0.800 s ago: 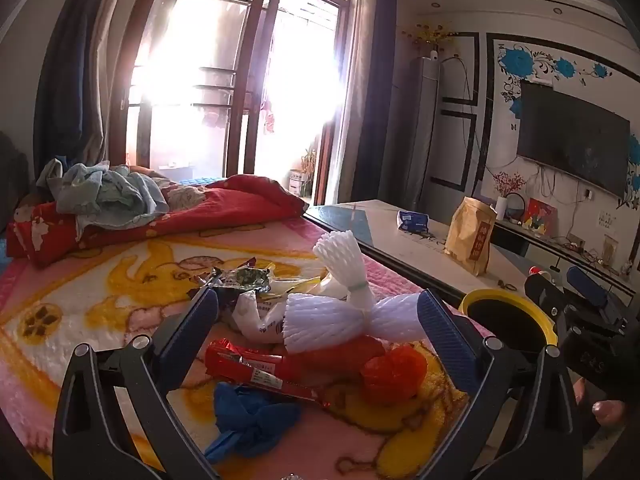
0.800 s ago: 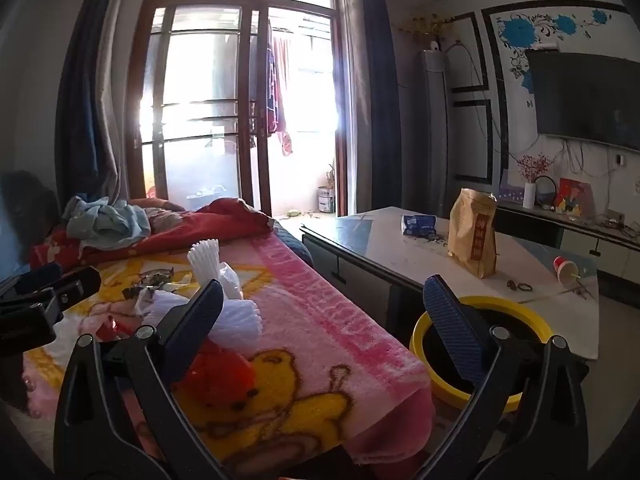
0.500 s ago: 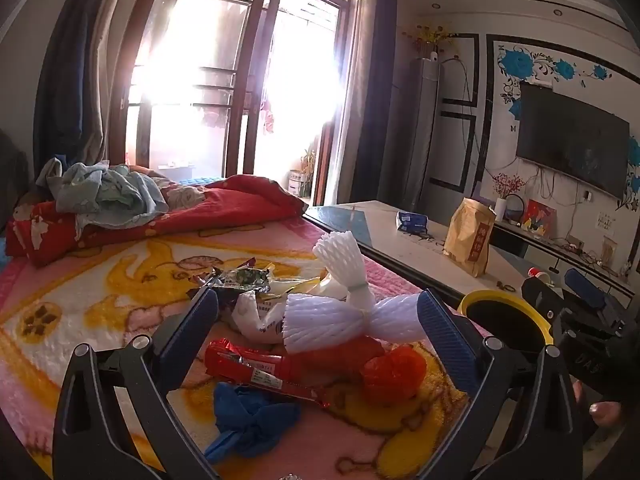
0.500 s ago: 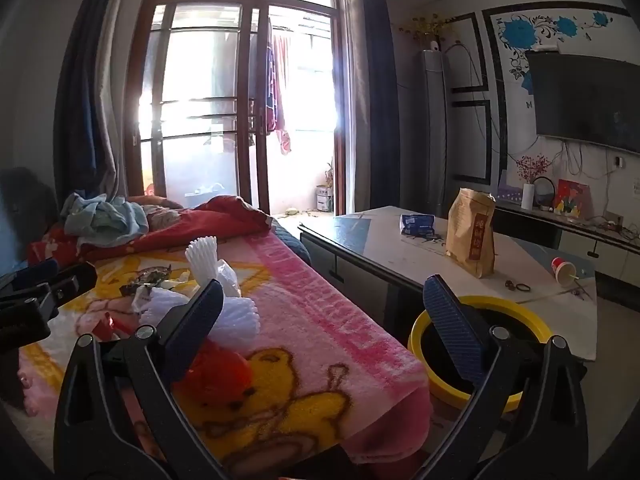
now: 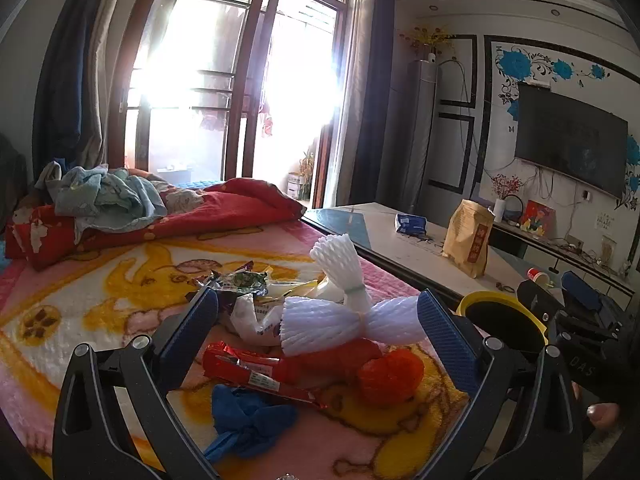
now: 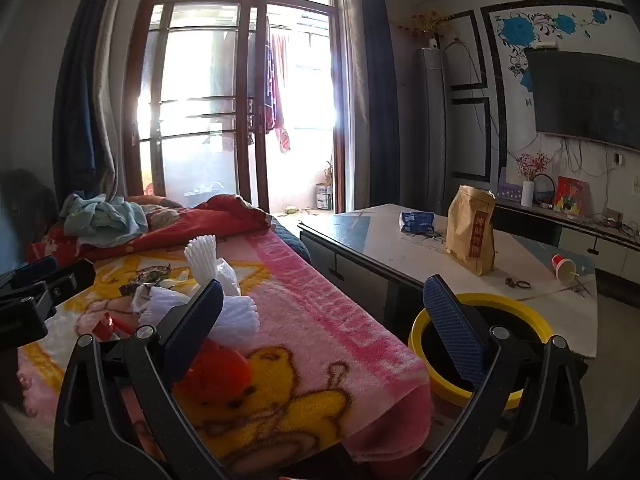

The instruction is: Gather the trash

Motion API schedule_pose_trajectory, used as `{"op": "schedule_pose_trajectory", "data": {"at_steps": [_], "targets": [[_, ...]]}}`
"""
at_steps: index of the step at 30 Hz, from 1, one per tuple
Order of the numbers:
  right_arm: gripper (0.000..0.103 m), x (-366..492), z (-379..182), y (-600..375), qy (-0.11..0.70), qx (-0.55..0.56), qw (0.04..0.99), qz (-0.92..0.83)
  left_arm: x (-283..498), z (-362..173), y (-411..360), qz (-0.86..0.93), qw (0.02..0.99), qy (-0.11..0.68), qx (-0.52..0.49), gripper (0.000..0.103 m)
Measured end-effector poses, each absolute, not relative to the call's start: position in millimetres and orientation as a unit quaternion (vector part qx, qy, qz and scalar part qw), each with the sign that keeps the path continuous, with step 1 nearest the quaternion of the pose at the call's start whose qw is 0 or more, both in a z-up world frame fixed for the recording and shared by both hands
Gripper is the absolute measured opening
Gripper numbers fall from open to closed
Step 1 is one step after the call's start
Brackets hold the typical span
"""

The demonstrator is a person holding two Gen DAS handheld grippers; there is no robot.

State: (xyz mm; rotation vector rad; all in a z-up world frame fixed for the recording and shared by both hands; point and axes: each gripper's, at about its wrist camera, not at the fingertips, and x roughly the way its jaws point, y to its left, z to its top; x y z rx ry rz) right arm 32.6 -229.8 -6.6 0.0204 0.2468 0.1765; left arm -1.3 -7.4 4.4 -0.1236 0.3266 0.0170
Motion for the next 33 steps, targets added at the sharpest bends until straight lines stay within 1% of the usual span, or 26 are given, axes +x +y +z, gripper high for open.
{"op": "schedule_pose_trajectory", "data": {"at_steps": [33], "targets": [[0.092, 34.9, -9.2, -231.3, 0.136, 0.012, 0.987, 0.085, 1.5, 2.6, -1.7, 0.01, 0.983, 0.17, -0.062, 0.097]]}}
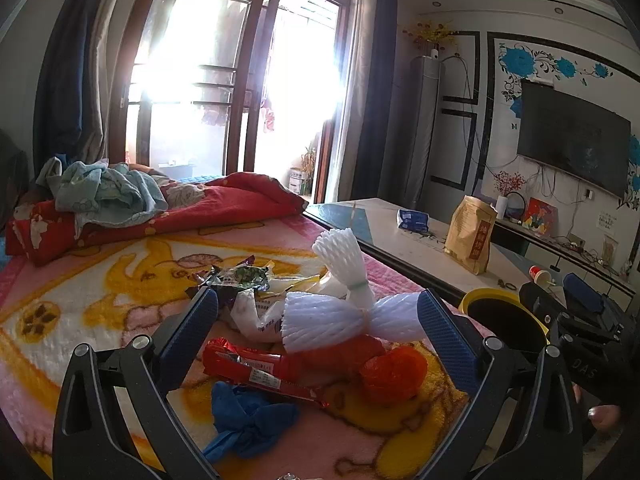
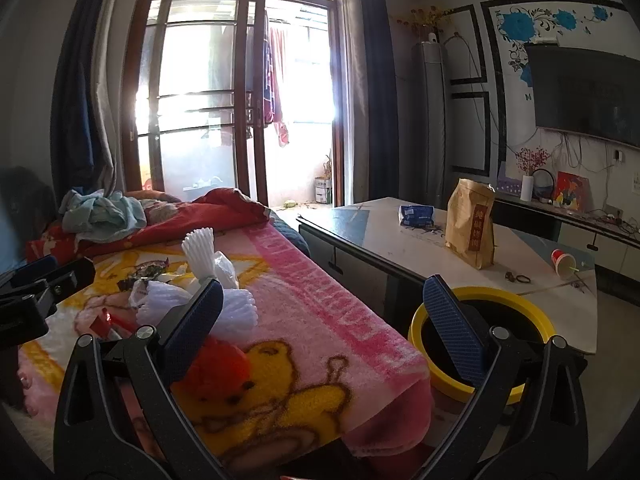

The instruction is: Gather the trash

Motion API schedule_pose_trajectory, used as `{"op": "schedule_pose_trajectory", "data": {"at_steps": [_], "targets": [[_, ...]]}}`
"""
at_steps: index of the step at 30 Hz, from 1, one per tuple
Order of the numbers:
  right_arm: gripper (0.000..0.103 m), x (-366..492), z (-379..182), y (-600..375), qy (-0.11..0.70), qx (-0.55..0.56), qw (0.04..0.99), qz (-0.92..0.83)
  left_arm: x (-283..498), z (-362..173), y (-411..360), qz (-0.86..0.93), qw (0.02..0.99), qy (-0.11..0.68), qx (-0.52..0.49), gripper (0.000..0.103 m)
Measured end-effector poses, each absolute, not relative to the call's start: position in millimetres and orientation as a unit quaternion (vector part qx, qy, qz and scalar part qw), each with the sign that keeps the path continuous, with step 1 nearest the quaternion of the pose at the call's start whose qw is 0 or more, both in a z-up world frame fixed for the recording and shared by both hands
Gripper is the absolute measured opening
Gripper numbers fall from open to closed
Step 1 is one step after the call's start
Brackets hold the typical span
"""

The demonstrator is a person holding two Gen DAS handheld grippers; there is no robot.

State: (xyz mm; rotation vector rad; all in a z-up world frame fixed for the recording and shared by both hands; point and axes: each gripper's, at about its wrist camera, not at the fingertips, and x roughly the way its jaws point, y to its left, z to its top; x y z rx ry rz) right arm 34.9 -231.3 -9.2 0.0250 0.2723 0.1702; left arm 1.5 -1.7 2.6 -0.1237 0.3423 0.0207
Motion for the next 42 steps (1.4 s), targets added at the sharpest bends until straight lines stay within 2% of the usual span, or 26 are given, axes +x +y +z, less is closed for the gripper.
{"op": "schedule_pose_trajectory", "data": {"at_steps": [20, 32, 42], "targets": [[0.092, 49, -9, -225, 0.169, 0.011, 0.979, 0.112, 27, 4, 13, 0.02, 0.979, 0.182, -0.084, 0.097], [0.092, 65, -12, -183, 0.193, -0.011, 0.965, 0.175, 45, 13, 66, 0.078, 0.973, 0.183, -0.12, 0.097], [0.092, 93, -19, -152, 0.232, -0.024, 0.949, 0.213, 69, 2, 126, 0.117, 0.951, 0.232, -0.167, 0.097]]}}
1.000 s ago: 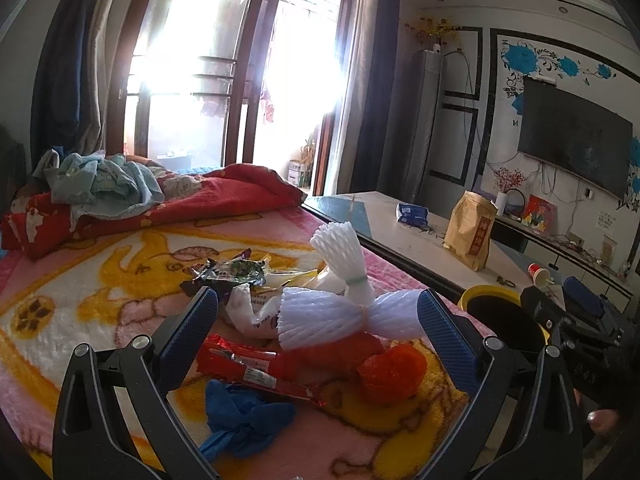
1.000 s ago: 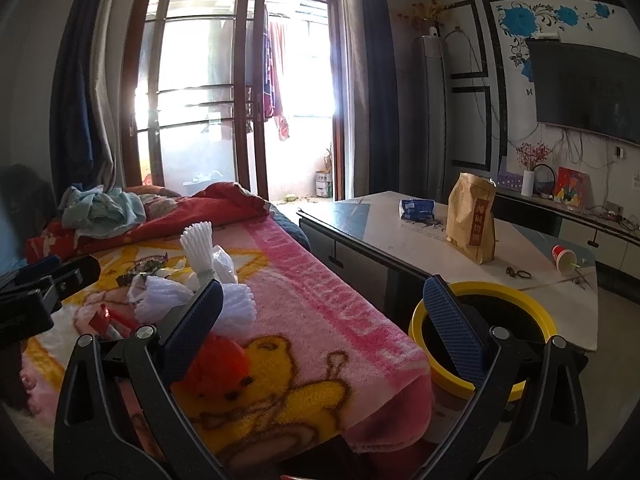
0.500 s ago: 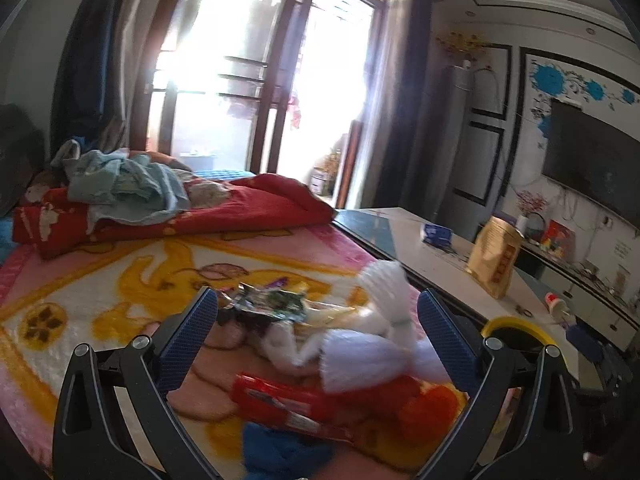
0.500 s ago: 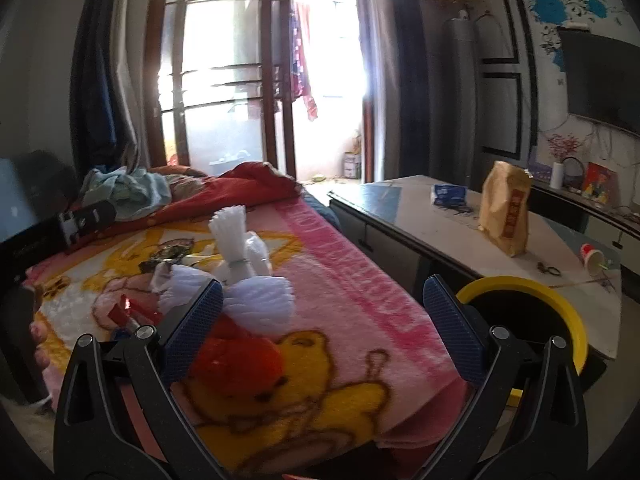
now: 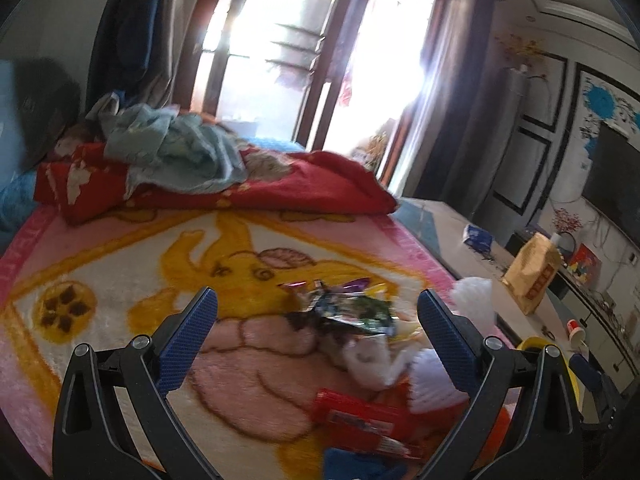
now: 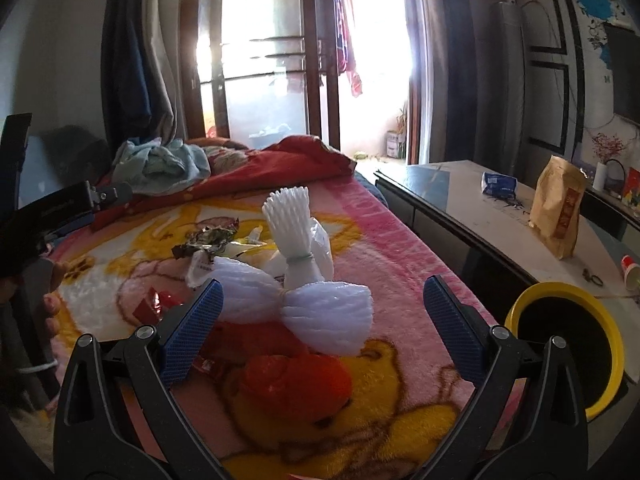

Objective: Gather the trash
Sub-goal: 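Grasp the green snack bag with the left tool while the right tool grasps the white foam net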

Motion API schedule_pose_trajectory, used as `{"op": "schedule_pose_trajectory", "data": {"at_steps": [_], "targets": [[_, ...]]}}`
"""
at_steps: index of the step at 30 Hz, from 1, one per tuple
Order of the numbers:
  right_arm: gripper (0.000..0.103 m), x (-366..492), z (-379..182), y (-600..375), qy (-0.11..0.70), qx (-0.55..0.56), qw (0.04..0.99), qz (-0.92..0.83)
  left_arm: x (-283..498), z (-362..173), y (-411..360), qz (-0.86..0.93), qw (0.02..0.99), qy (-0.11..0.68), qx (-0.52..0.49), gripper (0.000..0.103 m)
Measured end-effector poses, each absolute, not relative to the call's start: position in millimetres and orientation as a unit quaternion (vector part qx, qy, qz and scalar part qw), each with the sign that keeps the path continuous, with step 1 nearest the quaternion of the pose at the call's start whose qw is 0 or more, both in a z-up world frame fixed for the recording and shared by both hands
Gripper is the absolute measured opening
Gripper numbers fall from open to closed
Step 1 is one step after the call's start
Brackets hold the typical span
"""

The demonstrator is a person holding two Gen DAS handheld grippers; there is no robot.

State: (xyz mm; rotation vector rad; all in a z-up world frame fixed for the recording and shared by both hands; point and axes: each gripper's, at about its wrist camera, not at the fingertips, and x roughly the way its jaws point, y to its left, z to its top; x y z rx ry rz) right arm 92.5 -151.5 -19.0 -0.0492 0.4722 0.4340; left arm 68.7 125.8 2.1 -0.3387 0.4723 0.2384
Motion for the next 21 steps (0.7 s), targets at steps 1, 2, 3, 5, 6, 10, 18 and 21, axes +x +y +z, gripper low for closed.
{"op": "schedule_pose_trajectory", "data": {"at_steps": [1, 2, 3, 5, 6, 10, 18, 21], "targets": [[0.092, 96, -19, -150, 0.235, -0.025, 0.948, 0.214, 72, 0, 131, 0.117, 0.948, 0.24, -0.171, 0.097], [0.092, 100, -20, -151, 0.24, -0.023, 0.947, 0.214, 76, -3, 135, 0.113, 0.945, 0.249, -0.177, 0.097], [0.092, 104, -21, -151, 0.244, -0.023, 0.945, 0.214, 81, -6, 138, 0.105, 0.943, 0.257, -0.183, 0.097], [0.092, 113, -24, -152, 0.258, -0.022, 0.943, 0.208, 88, -11, 143, 0.09, 0.937, 0.272, -0.202, 0.097], [0.092, 117, -25, -154, 0.263, -0.02, 0.942, 0.207, 93, -14, 145, 0.081, 0.933, 0.279, -0.213, 0.097], [0.092, 133, -35, -160, 0.296, -0.01, 0.932, 0.208, 111, -28, 145, 0.058, 0.919, 0.305, -0.242, 0.096], [0.071, 148, -50, -162, 0.347, 0.013, 0.906, 0.241, 145, -59, 146, 0.013, 0.884, 0.344, -0.317, 0.085], [0.063, 149, -53, -159, 0.36, 0.024, 0.896, 0.258, 155, -68, 153, 0.007, 0.866, 0.354, -0.352, 0.069]]}}
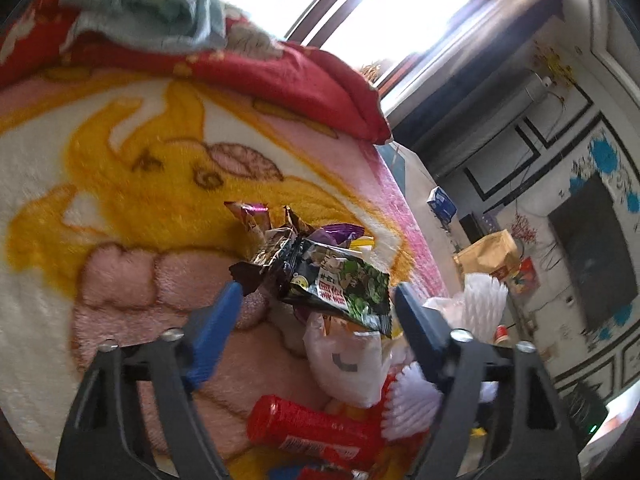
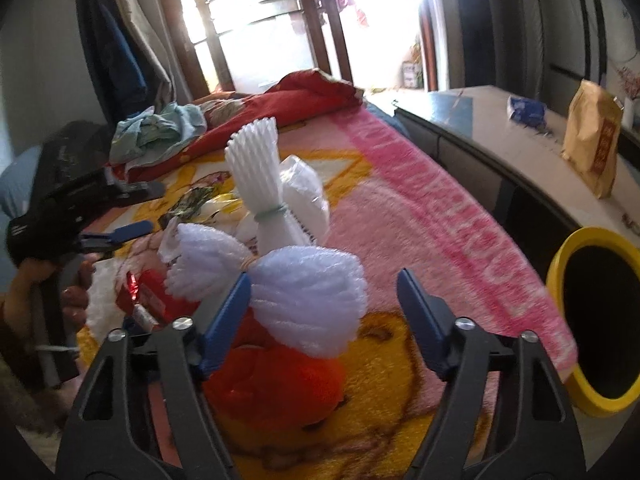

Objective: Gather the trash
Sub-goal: 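Grasp the green snack bag with the left tool while the right tool grasps the white foam net, then carry the snack bag and foam net with both tools over the yellow bin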

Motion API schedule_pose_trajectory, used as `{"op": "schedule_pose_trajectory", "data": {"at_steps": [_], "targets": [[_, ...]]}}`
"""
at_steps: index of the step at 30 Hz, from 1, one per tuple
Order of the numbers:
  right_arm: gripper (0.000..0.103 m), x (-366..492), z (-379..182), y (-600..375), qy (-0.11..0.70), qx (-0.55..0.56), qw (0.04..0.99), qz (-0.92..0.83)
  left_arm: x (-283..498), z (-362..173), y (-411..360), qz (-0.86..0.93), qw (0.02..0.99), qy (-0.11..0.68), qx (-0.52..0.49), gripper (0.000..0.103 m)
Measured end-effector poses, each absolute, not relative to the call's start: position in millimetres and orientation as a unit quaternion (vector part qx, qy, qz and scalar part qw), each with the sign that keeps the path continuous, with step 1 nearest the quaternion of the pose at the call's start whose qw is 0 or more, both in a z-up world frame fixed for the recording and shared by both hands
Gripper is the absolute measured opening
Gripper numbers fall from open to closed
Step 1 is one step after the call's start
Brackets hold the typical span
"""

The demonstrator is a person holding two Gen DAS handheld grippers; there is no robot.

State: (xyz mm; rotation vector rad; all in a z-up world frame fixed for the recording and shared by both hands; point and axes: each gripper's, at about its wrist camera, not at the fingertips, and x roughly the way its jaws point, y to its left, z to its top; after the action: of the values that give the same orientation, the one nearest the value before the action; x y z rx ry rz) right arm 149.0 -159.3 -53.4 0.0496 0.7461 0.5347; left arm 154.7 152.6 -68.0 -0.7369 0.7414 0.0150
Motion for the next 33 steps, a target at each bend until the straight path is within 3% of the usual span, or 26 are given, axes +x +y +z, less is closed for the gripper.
{"op": "schedule_pose_trajectory", "data": {"at_steps": [3, 7, 11, 13, 15, 20, 33], "targets": [[0.053, 150, -56, -156, 0.371, 0.029, 0.888, 0.271, 161, -75, 155, -0.003, 0.849, 0.362, -0.386, 0.064], [0.047, 150, -57, -157, 0.375, 0.037, 0.884, 0.278, 169, -85, 154, -0.006, 0.834, 0.374, -0.405, 0.057], [0.032, 148, -54, -157, 0.372, 0.043, 0.883, 0.283, 173, -91, 148, -0.007, 0.83, 0.378, -0.409, 0.039], [0.028, 147, -52, -158, 0.368, 0.04, 0.884, 0.286, 174, -92, 146, -0.007, 0.831, 0.376, -0.411, 0.039], [0.009, 145, -49, -158, 0.362, 0.037, 0.886, 0.288, 175, -90, 144, -0.011, 0.834, 0.371, -0.409, 0.037], [0.008, 142, -43, -160, 0.354, 0.037, 0.888, 0.292, 167, -77, 147, -0.017, 0.847, 0.353, -0.397, 0.025], [0.007, 132, -10, -171, 0.309, 0.057, 0.898, 0.307, 139, -29, 148, -0.021, 0.883, 0.294, -0.364, 0.023]]}}
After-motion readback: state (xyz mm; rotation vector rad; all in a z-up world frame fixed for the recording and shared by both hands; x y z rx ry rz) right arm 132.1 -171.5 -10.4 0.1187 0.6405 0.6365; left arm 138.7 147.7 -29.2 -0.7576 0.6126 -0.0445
